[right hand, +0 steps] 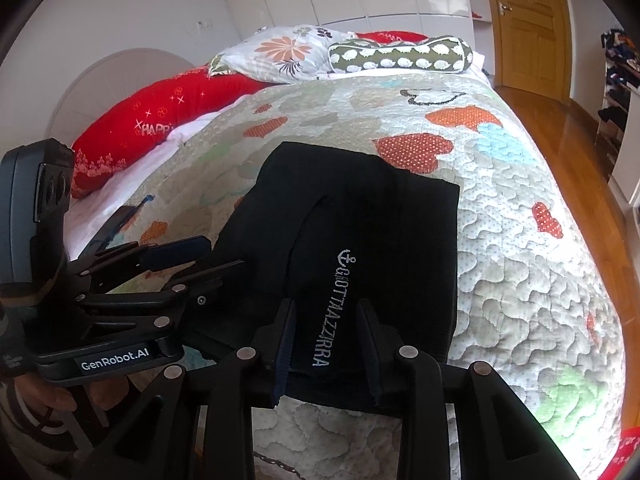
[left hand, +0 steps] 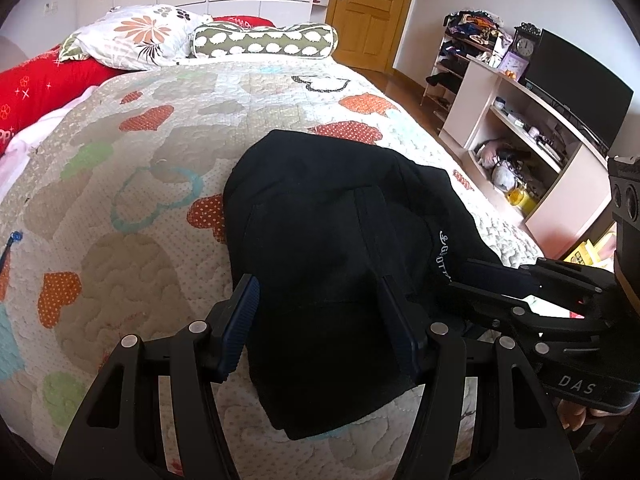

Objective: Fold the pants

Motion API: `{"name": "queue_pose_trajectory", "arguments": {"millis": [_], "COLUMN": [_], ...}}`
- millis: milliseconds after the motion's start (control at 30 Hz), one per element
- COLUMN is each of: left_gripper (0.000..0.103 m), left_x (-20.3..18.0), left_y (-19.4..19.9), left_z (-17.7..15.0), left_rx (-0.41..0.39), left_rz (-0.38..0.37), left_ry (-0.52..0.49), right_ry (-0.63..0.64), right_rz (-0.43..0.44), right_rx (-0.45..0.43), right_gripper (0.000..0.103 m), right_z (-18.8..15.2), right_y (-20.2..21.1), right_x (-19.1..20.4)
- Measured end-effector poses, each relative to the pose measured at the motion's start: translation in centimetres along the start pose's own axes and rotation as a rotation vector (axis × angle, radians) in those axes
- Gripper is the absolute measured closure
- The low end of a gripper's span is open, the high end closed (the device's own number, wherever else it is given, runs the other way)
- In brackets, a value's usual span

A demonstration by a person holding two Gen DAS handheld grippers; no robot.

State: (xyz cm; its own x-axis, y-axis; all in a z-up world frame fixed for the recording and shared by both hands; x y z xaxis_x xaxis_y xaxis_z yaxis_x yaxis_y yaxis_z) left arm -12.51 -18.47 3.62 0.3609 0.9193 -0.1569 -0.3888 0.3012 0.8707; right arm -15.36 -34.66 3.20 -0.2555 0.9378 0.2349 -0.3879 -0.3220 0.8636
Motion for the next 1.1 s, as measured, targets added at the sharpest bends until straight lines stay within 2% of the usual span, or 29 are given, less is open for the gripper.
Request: {"name": "queue_pose_trajectory", "arguments": {"millis": [167, 300, 667, 733, 800, 933, 1100], "left_gripper": [0.042, 0.042, 0.042, 0.041, 0.032, 0.031, 0.029], "left_x": [0.4, 1.4, 3.1, 3.2, 3.4, 3.9, 4.4], "left_y": [1.0, 1.7, 0.9, 0.8, 0.6, 0.1, -0.4], "left_z": [0.2, 0.4, 0.8, 0.9, 1.0, 1.3, 1.7], "left_rx": [-0.019, -0.026, 0.003, 0.006, 0.006, 0.012, 0.019], "left_rz": [-0.006, -0.029, -0.06, -0.073, -0.084, -0.116, -0.147], "left_ry": [0.011, 0.047, 0.117, 0.121, 0.126, 0.142, 0.154], "right_ry": [-0.013, -0.075, -0.169, -0.188, -0.211, -0.245, -0.248], "right_rz": [-0.014, -0.016, -0.032, -0.017, 0.014, 0.054, 0.101], "right_rx": [-0.035, -0.064, -0.03, -0.026, -0.023, -0.015, -0.014], "right_gripper": [0.069, 0.057, 0.054, 0.051, 0.049, 0.042, 0.039], "right_z": [0.3, 0.6, 1.0, 1.0, 1.0, 1.0, 1.3], "right_y": [1.5, 2.4, 1.1, 0.7, 0.2, -0.6, -1.4], "right_x": [-0.3, -1.9, -4.8, -5.3, -5.9, -6.7, -6.9]}}
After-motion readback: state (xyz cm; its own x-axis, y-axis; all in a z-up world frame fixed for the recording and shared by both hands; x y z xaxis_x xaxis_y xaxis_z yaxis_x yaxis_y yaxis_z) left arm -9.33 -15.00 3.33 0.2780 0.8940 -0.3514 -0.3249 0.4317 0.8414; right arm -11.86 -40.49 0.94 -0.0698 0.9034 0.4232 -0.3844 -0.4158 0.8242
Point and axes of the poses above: each gripper's, at about its wrist camera, not at the fingertips, and y roughly against the way its jaws point, x to its left, z to its top, the point moved 2 cm from there along -y, roughly the way its jaws point, and after that the axes turned 13 degrees about x, right-handed, at the moved point
